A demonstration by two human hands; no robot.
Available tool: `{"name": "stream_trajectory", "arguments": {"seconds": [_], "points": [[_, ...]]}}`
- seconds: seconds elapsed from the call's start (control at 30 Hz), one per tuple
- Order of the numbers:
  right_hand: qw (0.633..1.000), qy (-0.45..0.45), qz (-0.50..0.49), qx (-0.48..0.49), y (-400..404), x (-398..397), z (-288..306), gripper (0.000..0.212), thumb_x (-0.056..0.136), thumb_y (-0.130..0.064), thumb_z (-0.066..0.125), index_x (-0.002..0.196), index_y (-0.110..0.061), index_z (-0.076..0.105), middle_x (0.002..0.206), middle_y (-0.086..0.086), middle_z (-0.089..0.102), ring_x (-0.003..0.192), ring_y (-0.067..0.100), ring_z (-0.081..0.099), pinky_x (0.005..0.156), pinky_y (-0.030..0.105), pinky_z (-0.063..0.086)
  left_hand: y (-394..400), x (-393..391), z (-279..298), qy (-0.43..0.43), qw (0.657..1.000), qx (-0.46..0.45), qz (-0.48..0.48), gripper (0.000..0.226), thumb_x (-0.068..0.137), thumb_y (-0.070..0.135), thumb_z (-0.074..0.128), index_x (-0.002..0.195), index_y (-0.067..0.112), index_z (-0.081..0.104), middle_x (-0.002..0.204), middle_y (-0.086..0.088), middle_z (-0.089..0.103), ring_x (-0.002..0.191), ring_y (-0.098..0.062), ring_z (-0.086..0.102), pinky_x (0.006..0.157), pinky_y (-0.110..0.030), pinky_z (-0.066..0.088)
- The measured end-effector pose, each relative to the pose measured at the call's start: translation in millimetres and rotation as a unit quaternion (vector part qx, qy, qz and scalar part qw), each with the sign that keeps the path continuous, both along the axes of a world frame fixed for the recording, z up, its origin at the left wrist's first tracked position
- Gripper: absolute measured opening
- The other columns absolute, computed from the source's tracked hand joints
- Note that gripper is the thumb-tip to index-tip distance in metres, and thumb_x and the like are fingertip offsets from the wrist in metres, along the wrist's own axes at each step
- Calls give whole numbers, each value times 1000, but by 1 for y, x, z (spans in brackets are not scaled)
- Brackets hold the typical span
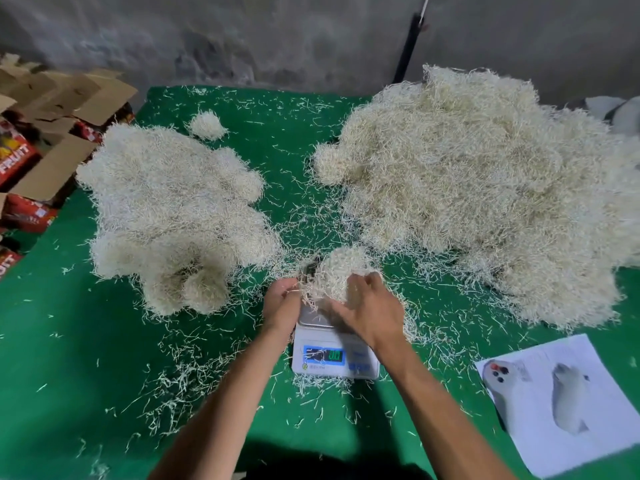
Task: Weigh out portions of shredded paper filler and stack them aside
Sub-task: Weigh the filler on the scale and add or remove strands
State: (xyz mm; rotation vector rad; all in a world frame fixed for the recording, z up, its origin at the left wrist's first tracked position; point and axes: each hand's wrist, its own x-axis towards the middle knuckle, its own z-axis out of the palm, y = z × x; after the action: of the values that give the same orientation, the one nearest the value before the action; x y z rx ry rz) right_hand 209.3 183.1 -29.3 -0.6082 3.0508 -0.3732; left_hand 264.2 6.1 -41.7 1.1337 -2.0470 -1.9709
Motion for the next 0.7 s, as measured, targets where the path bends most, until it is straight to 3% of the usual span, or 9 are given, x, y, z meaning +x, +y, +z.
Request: {"name": "stream_trajectory", "arguments": {"seconds": [0.07,0.13,0.2,0.27,0.37,0.43,0.53,0.7], "points": [[999,-36,-13,-38,12,9,-4,101,77,-101,11,119,-25,62,110,-5,59,66,11,60,45,23,45,-4,12,-10,1,999,-46,-23,23,101,13,55,122,17,62,129,-2,63,101,-5,59,77,-18,44],[982,-54,-45,-177,26,19,-9,81,90,-90,25,105,-24,69,77,-5,63,54,6,58,43,21,44,-9,21,-12,-11,997,-68,-25,17,102,23,55,115,17,64,116,-5,67,89,-7,61,71,-20,46],[958,-33,-77,-275,39,31,-16,61,105,-67,34,99,-20,72,55,-1,56,41,6,48,38,22,39,-14,31,-15,-15,998,-64,-23,21,99,27,57,105,8,62,100,-16,66,83,-18,60,76,-36,54],[937,-57,-112,-327,49,43,-25,53,109,-51,37,94,-15,71,53,3,57,40,15,49,37,33,43,-20,45,-16,5,999,-32,-26,21,97,26,59,104,7,62,99,-9,66,88,-21,65,86,-47,57],[916,-114,-149,-354,61,61,-39,50,110,-45,40,83,-12,67,64,13,65,53,34,58,48,50,50,-24,70,-18,30,999,31,-9,16,99,23,62,113,17,65,108,-2,74,98,-17,73,86,-37,60],[902,-136,-166,-376,66,74,-48,49,109,-47,42,83,-15,69,65,10,67,54,29,60,49,42,52,-25,85,-22,30,999,43,-5,19,100,19,61,118,15,65,109,-1,75,98,-17,74,86,-36,60],[874,-139,-187,-426,66,92,-57,43,110,-42,46,83,-21,72,68,-6,71,54,2,59,52,16,44,-21,103,-30,40,997,61,2,22,104,19,54,123,11,63,113,-5,75,100,-22,73,87,-37,60],[854,-156,-216,-446,64,96,-63,37,109,-37,49,89,-22,76,68,-12,70,53,1,53,49,17,40,-26,122,-36,58,994,83,40,26,104,25,56,118,7,67,107,-12,76,101,-30,73,87,-39,61]]}}
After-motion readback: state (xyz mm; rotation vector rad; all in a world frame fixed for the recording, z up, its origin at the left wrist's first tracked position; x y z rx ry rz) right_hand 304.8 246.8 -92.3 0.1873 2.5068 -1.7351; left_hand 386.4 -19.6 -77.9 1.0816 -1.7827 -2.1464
